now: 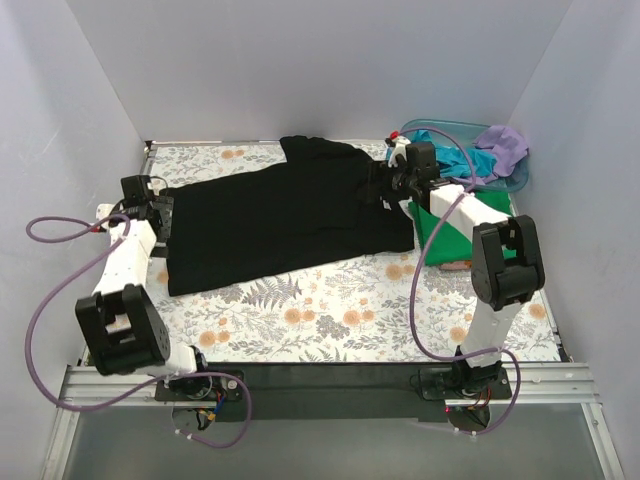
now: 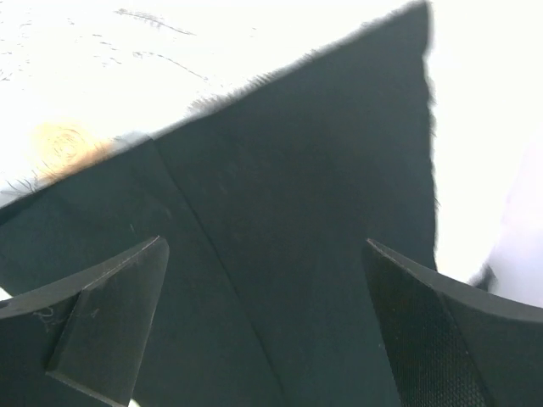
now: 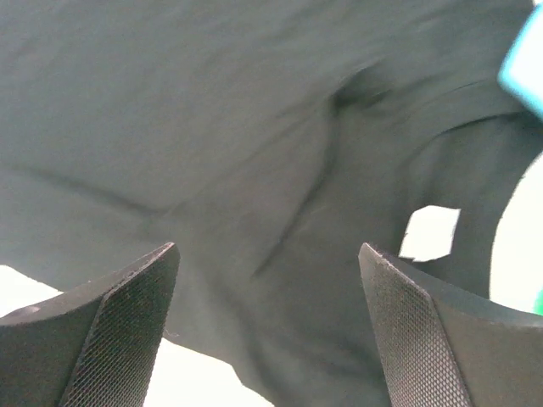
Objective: Fold and stack the t-shirts
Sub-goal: Fold the tshirt
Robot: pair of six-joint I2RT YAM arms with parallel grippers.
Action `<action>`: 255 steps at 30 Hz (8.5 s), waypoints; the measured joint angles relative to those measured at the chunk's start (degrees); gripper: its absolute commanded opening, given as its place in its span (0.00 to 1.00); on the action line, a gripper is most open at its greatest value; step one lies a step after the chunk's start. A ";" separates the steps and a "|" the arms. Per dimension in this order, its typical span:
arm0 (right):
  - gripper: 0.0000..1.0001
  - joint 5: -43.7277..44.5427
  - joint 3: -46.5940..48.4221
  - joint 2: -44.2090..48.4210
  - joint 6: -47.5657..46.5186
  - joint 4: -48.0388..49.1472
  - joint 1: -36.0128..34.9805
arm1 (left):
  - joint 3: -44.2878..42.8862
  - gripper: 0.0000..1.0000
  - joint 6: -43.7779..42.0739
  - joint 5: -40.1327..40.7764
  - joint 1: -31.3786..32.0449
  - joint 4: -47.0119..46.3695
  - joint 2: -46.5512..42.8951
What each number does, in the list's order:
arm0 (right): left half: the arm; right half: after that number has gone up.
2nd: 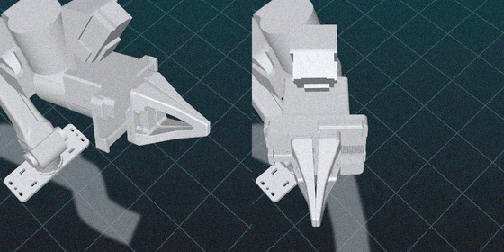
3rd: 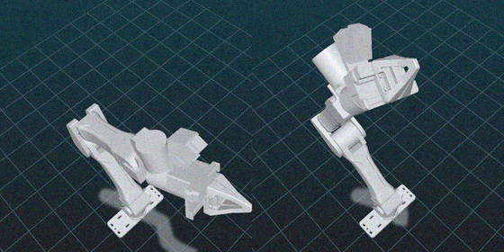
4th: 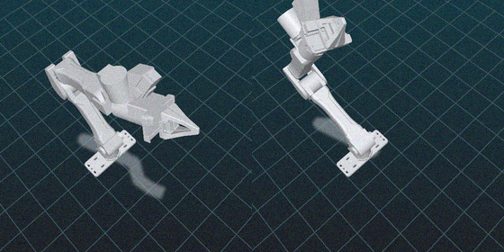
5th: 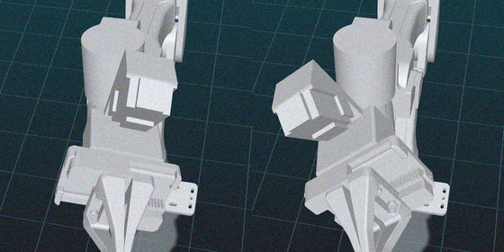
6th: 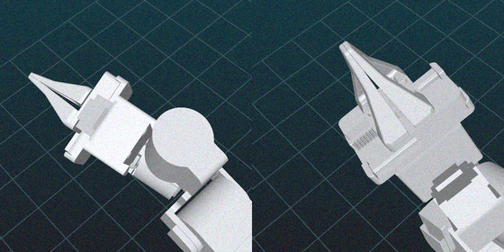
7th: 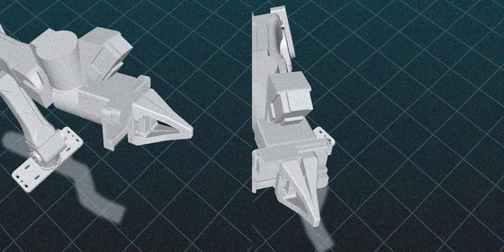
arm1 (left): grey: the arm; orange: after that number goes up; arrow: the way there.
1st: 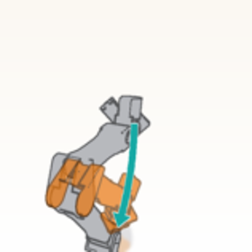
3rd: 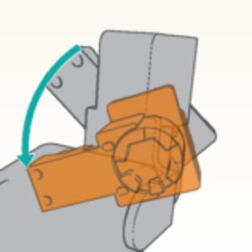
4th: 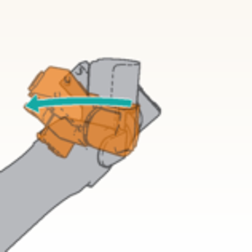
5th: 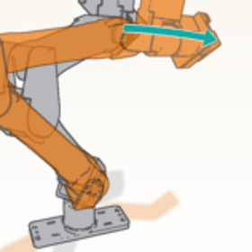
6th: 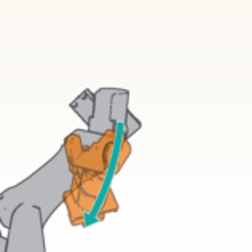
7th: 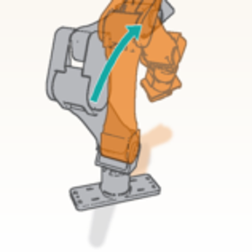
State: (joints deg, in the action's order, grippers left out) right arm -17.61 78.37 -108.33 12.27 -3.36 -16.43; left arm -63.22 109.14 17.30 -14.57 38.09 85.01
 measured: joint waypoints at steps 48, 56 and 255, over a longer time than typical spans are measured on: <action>0.22 -5.75 16.52 -20.11 14.23 5.77 -6.36 | 29.16 0.98 -14.32 -17.79 0.00 -11.61 -16.92; 0.98 -6.19 20.74 -22.34 14.97 6.88 -7.23 | 29.24 0.98 -14.82 -18.53 0.00 -11.65 -16.87; 0.01 12.24 -41.05 41.79 -12.46 9.11 -9.27 | 9.14 0.00 -15.67 -2.47 -0.61 -3.72 -4.85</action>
State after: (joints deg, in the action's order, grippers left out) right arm -5.37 37.32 -66.54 -0.19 5.76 -25.69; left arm -54.08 93.47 14.83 -15.18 34.37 80.16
